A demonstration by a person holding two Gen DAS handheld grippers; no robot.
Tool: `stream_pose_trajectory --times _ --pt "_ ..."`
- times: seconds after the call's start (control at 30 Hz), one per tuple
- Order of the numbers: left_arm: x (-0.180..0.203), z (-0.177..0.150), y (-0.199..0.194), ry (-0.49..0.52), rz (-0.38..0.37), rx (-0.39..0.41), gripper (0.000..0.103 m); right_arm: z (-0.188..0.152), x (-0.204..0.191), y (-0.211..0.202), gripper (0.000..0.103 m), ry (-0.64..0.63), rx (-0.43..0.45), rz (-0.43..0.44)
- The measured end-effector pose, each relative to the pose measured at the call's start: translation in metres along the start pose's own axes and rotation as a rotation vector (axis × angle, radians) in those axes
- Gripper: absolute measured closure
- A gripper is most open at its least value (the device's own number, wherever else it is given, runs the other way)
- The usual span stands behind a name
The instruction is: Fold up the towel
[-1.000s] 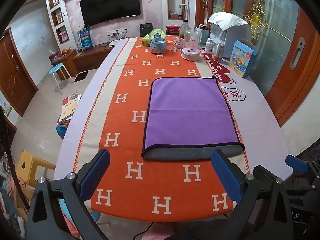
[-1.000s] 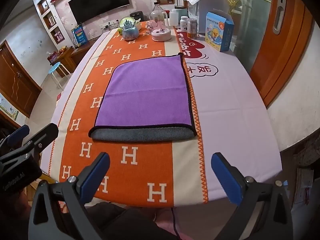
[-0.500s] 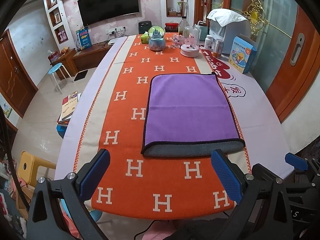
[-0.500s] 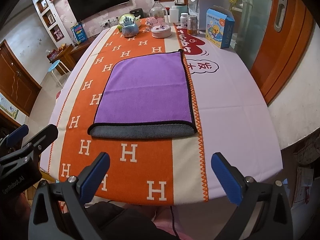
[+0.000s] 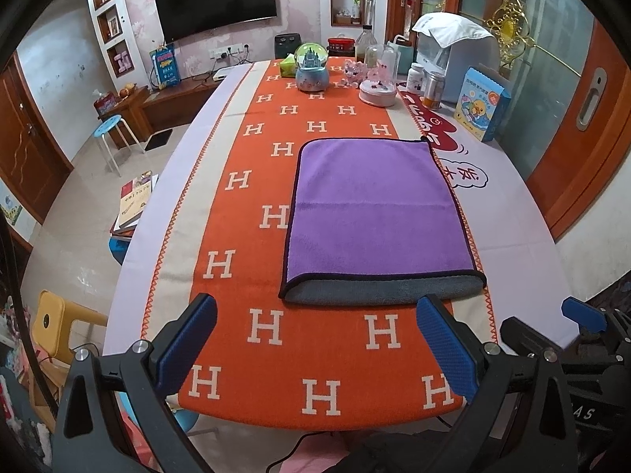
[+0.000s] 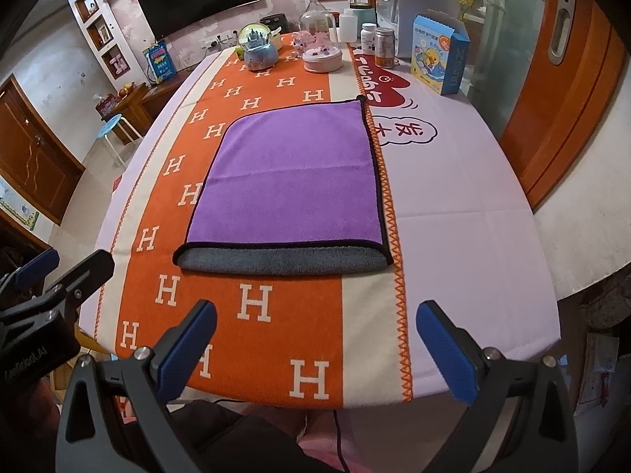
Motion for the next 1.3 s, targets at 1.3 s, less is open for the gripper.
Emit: stream_pose_trajectory --times 1.3 --pt "-0.016 -0.003 0.159 0.292 -0.121 -0.201 0.002 0.0 0.051 0.109 0.014 -0.378 0.036 0.108"
Point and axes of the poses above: each gripper's, at about its wrist camera, not at the fingertips, and y roughly the way its jaws point, x to its right, z to its top, the point moved 5 cm from there along y, roughly the way its jaws point, and after that the axes turned 5 degrees about x, right-handed, at the moved point
